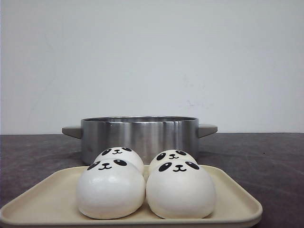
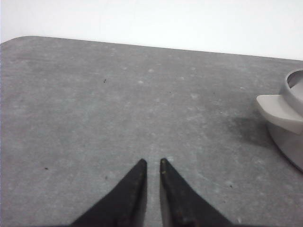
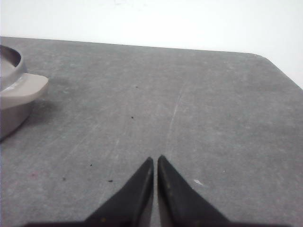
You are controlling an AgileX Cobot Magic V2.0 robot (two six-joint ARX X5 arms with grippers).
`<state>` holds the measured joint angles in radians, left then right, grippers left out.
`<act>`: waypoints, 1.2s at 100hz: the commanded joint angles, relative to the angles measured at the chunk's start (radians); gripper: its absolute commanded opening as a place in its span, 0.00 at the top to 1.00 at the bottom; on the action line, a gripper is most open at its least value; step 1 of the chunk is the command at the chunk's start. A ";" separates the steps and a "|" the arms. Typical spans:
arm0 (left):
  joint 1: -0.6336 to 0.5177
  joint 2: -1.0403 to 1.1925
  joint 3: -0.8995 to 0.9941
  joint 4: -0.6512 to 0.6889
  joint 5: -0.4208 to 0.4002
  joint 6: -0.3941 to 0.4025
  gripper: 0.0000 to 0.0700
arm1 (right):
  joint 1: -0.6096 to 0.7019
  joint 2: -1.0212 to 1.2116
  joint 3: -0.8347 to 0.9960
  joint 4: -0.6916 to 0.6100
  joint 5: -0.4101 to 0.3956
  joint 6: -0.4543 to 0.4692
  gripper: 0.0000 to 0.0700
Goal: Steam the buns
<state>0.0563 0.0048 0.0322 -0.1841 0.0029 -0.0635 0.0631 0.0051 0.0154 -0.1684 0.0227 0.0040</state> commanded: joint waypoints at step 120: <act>0.000 0.034 0.161 -0.005 0.232 -0.423 0.99 | 0.000 0.046 0.259 0.104 -0.241 0.509 0.99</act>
<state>0.0559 0.0196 0.1085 -0.2184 0.2195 -0.5102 0.0643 0.0250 0.1669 -0.0063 -0.2150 0.5877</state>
